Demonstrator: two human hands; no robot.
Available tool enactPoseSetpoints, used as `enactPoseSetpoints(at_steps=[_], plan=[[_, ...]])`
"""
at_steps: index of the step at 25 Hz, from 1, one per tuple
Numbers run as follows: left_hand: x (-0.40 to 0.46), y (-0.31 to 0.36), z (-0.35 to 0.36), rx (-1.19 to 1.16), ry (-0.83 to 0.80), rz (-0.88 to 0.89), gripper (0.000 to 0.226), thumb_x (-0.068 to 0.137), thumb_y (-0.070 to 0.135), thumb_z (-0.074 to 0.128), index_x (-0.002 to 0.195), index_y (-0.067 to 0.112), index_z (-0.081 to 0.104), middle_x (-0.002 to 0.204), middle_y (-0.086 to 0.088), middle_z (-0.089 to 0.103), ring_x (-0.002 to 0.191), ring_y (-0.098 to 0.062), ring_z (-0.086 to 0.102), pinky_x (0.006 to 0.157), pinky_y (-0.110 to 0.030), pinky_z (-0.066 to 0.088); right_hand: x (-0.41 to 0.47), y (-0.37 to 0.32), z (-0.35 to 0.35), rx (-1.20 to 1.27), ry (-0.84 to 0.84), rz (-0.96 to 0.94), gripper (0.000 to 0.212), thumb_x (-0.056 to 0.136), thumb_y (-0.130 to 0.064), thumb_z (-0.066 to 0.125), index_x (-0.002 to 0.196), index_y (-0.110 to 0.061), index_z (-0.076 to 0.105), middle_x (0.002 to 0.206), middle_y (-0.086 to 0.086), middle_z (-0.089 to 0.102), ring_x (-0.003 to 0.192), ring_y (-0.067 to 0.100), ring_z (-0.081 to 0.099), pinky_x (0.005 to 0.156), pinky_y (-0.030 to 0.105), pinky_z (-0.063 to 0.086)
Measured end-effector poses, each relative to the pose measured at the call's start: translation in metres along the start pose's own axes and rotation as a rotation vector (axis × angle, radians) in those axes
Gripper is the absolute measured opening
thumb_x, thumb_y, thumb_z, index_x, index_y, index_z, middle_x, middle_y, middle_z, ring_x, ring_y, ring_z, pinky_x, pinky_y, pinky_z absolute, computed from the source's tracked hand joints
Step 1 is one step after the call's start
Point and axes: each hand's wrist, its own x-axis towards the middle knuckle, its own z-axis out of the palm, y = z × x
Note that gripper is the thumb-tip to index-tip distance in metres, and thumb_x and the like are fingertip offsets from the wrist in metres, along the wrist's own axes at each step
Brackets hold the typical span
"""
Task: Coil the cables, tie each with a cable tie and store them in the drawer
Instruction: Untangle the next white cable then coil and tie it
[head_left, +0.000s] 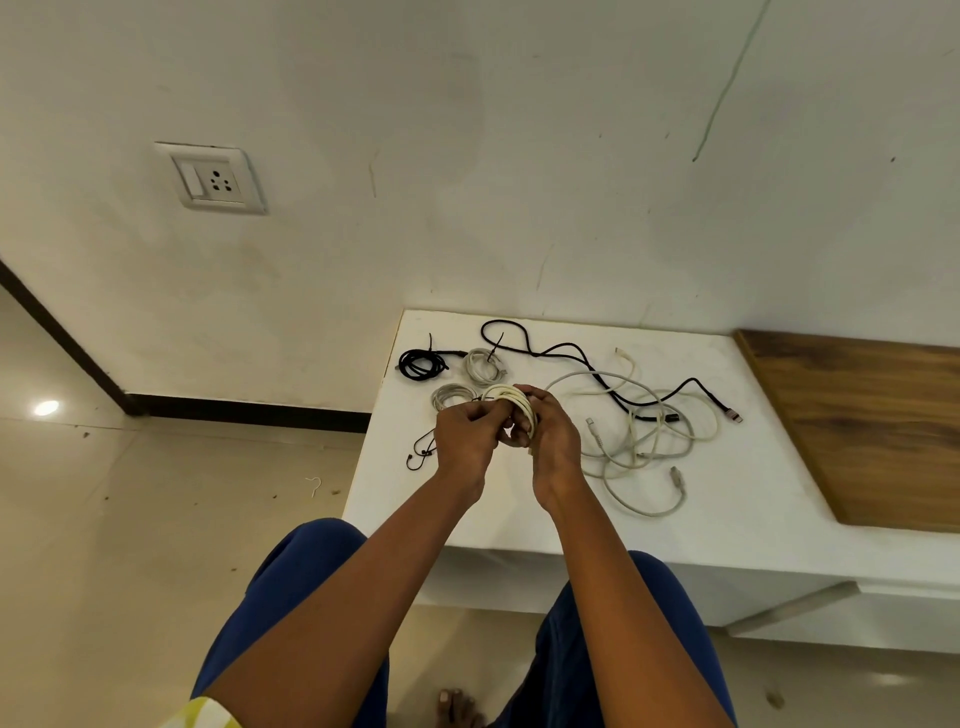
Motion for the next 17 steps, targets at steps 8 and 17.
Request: enactPoseSetpoints(at_steps=[8, 17], plan=[[0.001, 0.001, -0.001, 0.095, -0.153, 0.077, 0.02, 0.088, 0.014, 0.059, 0.071, 0.013, 0.07, 0.051, 0.008, 0.064, 0.045, 0.001, 0.055, 0.05, -0.01, 0.041, 0.004, -0.005, -0.005, 0.0, 0.056, -0.013, 0.021, 0.095, -0.009, 0.04, 0.091, -0.015, 0.06, 0.064, -0.004, 0.062, 0.062, 0.011, 0.056, 0.059, 0.027, 0.049], [-0.001, 0.01, -0.009, 0.016, -0.269, 0.044, 0.011, 0.081, -0.001, 0.066, 0.09, 0.0, 0.071, 0.079, -0.012, 0.071, 0.063, -0.014, 0.068, 0.067, -0.019, 0.057, 0.003, -0.006, -0.005, 0.017, 0.199, -0.076, 0.018, 0.096, -0.011, 0.044, 0.088, -0.019, 0.058, 0.088, 0.001, 0.059, 0.061, 0.002, 0.057, 0.058, 0.023, 0.046]])
